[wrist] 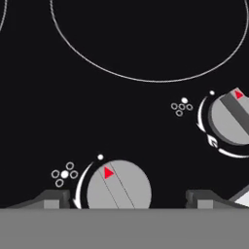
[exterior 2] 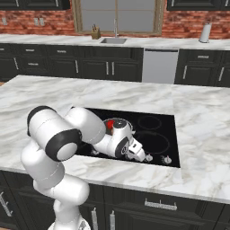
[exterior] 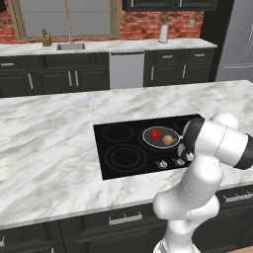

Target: Place the pan on the center burner on the stove. Then place the tomato and the onion in the pan and turn on the center burner.

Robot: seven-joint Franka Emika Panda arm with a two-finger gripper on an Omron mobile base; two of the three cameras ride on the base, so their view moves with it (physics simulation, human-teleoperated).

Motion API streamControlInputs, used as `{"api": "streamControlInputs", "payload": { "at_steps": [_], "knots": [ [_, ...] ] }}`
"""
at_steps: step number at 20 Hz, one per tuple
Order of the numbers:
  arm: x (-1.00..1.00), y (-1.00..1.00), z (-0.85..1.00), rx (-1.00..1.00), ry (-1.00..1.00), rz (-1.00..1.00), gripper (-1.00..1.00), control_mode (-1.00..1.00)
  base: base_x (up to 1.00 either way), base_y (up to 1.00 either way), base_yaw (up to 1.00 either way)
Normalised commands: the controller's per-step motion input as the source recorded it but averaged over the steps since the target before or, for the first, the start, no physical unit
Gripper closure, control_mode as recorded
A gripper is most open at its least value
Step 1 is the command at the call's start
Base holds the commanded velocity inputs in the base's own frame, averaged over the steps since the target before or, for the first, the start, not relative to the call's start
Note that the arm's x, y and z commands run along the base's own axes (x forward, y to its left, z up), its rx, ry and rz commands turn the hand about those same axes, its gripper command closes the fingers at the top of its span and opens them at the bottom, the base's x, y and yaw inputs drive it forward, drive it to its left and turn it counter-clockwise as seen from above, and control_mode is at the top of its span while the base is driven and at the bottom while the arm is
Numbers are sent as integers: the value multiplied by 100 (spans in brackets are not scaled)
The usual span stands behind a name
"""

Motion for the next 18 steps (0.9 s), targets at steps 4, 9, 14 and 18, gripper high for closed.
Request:
{"api": "streamControlInputs", "payload": {
  "at_steps": [4,9,14,18],
  "knots": [
    [1,0,-17,0,0,0,-100,-100,0,0,0],
    [0,0,-18,0,0,0,100,-100,0,0,0],
    [0,-1,-25,0,0,0,100,-100,0,0,0],
    [0,-11,-34,0,0,0,100,-100,0,0,0]
  ]
}}
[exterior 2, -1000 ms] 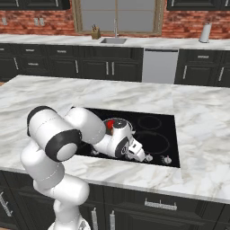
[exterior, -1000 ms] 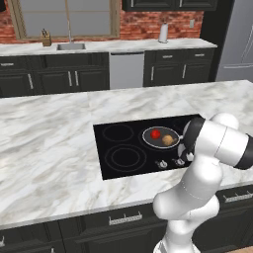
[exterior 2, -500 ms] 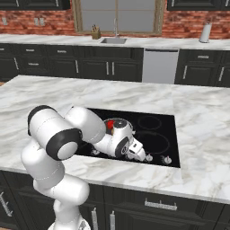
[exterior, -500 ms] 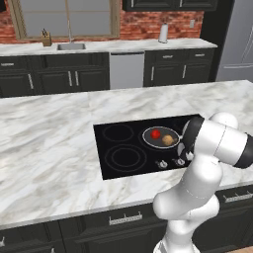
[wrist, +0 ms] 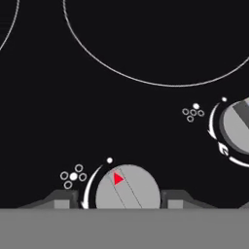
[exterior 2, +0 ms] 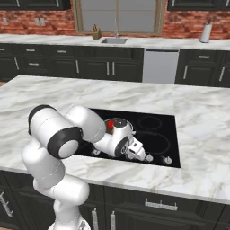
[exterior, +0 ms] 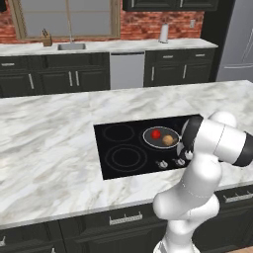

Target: Place the pan on the center burner on the stove. Then place the tomato and the onion in the pan and turn on the center burner.

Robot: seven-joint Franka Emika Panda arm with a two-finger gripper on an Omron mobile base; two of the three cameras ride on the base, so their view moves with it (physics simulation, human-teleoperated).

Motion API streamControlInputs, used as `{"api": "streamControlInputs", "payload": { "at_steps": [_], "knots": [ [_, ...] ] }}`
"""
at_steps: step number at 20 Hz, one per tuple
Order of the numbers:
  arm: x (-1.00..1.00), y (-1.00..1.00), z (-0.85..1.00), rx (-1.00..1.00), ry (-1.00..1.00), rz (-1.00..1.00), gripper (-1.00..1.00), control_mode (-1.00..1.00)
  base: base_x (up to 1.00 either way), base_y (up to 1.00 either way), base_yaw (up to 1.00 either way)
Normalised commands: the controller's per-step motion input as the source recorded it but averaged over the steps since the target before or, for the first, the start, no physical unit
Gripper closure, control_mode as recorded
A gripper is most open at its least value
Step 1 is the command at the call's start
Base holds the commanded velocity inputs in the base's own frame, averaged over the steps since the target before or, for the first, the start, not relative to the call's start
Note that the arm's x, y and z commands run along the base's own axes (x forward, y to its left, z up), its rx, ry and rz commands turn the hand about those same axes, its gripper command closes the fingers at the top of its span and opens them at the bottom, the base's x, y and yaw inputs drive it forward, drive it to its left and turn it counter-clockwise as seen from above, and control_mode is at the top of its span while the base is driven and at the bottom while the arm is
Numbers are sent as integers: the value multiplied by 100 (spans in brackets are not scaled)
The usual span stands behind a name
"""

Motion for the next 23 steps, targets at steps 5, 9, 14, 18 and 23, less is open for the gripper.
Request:
{"api": "streamControlInputs", "payload": {
  "at_steps": [5,9,14,18,23],
  "knots": [
    [0,-47,-63,0,-3,0,100,-100,0,0,0],
    [0,-37,-74,0,-6,0,100,-100,0,0,0],
    [0,-22,-74,0,-8,0,100,-100,0,0,0],
    [-11,-15,-70,0,-8,0,100,-100,0,0,0],
    [-27,0,-55,0,-6,0,100,-100,0,0,0]
  ]
}}
